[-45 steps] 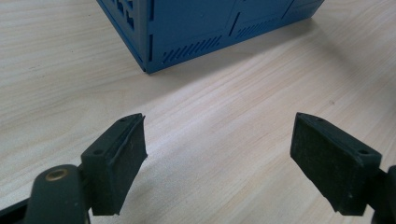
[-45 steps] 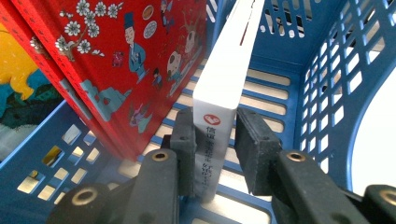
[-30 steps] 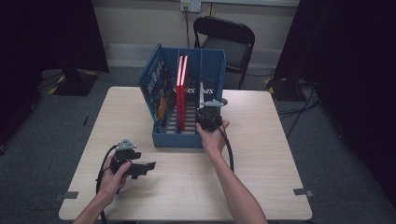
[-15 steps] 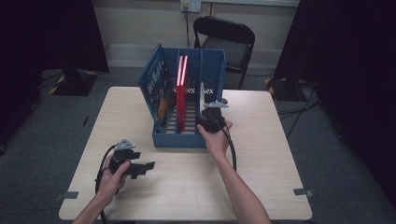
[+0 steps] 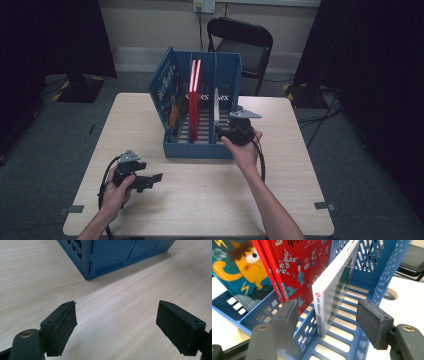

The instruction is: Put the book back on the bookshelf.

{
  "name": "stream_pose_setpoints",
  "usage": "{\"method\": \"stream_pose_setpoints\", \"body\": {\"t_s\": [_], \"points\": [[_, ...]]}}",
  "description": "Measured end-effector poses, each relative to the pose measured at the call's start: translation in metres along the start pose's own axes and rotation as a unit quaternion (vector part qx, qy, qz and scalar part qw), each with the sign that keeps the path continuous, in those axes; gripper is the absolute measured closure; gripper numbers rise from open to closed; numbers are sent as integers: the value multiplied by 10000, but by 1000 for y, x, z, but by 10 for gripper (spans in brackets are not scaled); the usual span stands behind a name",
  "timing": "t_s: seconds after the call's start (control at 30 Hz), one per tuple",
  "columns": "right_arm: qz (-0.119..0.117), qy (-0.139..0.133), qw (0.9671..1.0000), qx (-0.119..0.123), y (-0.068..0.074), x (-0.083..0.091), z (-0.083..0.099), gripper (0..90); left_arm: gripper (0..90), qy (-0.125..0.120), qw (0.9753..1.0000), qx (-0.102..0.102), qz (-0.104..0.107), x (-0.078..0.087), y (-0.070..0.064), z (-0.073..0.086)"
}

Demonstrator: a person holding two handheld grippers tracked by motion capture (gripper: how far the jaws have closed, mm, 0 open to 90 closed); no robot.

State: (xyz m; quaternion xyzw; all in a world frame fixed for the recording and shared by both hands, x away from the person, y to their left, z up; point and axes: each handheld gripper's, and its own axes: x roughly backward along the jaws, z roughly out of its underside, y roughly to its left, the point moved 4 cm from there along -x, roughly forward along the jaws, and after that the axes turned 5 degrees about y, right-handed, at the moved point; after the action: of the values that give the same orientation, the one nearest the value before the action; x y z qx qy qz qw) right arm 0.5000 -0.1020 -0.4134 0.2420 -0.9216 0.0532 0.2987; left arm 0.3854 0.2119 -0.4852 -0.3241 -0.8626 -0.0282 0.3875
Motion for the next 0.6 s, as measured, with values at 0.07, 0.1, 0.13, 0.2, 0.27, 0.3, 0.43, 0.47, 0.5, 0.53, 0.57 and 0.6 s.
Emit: {"method": "stream_pose_setpoints", "body": {"t_s": [0.07, 0.1, 0.13, 0.2, 0.27, 0.3, 0.43, 0.47, 0.5, 0.53, 0.57, 0.6], "points": [[-62, -38, 10000, -3, -3, 8, 1, 311, 164, -24, 10000, 30, -23, 0, 0, 0], [-103, -23, 9999, 2, -4, 11, 3, 292, 164, -23, 10000, 12, -23, 1, 0, 0], [-139, 1, 9999, 2, -6, 15, 4, 280, 164, -23, 10000, -4, -14, 2, 1, 0], [-208, 17, 9998, 35, -9, 23, 7, 258, 161, -58, 10000, -15, -11, 2, 1, 0], [-311, 54, 9995, -39, -12, 31, 11, 219, 161, -69, 10000, -18, -34, 2, 2, 0], [-313, 17, 9995, -47, -14, 36, 13, 217, 161, -70, 10000, -27, -39, 2, 2, 0], [-283, 56, 9996, -74, -23, 51, 28, 211, 159, -123, 9999, -37, -10, 4, 3, 1], [-351, 84, 9992, -156, -25, 54, 33, 210, 158, -134, 9999, -16, -15, 5, 3, 1], [-369, 113, 9991, -172, -28, 57, 39, 208, 159, -140, 9999, -21, -38, 6, 4, 1], [-301, 133, 9994, -143, -30, 61, 44, 207, 159, -139, 9999, -11, -32, 6, 4, 1], [-262, 171, 9994, -141, -32, 65, 49, 204, 158, -136, 9999, -10, -44, 7, 4, 1], [-263, 178, 9994, -148, -35, 69, 53, 201, 159, -135, 9999, -9, -61, 7, 4, 1]]}}
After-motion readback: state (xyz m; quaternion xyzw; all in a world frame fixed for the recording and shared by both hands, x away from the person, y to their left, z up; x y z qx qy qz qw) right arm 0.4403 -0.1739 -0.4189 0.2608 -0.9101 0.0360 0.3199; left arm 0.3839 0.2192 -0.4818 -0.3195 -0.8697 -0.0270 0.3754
